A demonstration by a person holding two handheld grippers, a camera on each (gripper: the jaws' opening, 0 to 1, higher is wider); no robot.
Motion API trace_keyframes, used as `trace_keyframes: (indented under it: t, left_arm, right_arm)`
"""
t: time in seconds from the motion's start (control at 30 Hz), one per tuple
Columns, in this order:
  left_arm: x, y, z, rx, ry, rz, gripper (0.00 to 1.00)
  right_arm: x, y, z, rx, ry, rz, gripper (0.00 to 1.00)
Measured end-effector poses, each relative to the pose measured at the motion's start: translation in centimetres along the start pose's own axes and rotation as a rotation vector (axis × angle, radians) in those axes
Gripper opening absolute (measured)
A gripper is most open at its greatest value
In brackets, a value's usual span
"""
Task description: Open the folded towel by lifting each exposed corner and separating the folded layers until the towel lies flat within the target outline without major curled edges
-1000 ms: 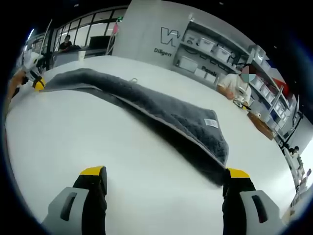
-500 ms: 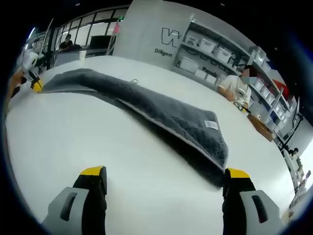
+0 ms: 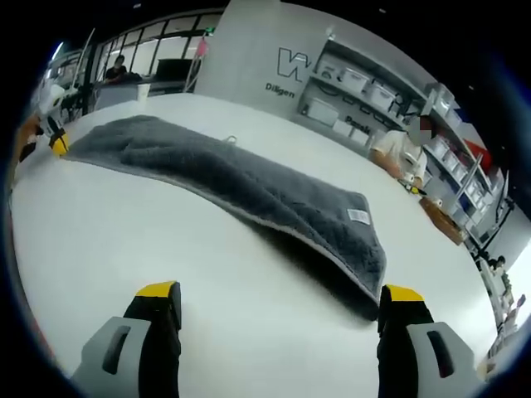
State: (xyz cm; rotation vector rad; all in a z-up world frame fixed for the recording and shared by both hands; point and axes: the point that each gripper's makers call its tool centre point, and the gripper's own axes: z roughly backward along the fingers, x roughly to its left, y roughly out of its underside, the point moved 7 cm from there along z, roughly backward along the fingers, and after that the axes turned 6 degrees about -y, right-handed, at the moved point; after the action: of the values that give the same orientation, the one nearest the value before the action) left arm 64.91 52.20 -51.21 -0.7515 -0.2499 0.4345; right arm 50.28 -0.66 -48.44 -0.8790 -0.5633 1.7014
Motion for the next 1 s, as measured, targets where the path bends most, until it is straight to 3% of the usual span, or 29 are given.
trace_keyframes:
  t: [0.3,0.53,0.7,0.83,1.0]
  left_arm:
    - [0.1,0.5,0.8,0.043,0.006,-0.040,0.01]
    - [0.1,0.7,1.0,0.043,0.017,-0.042,0.02]
    - [-0.2,0.8,1.1,0.002,0.014,-0.081,0.07]
    - [-0.1,0.4,1.6,-0.036,0.023,-0.073,0.20]
    - [-0.4,-1.2,2.5,-0.179,0.056,-0.008,0.29]
  right_arm:
    - [0.1,-0.1,0.3,0.001,0.002,0.008,0.99]
    - [0.3,0.0,0.3,0.006,-0.002,0.012,0.99]
    - [0.4,0.1,0.2,0.005,-0.006,0.014,0.99]
    - [0.5,0.0,0.0,0.007,-0.009,0.018,0.99]
    - [0.8,-0.3,-0.3,0.003,-0.022,0.031,0.99]
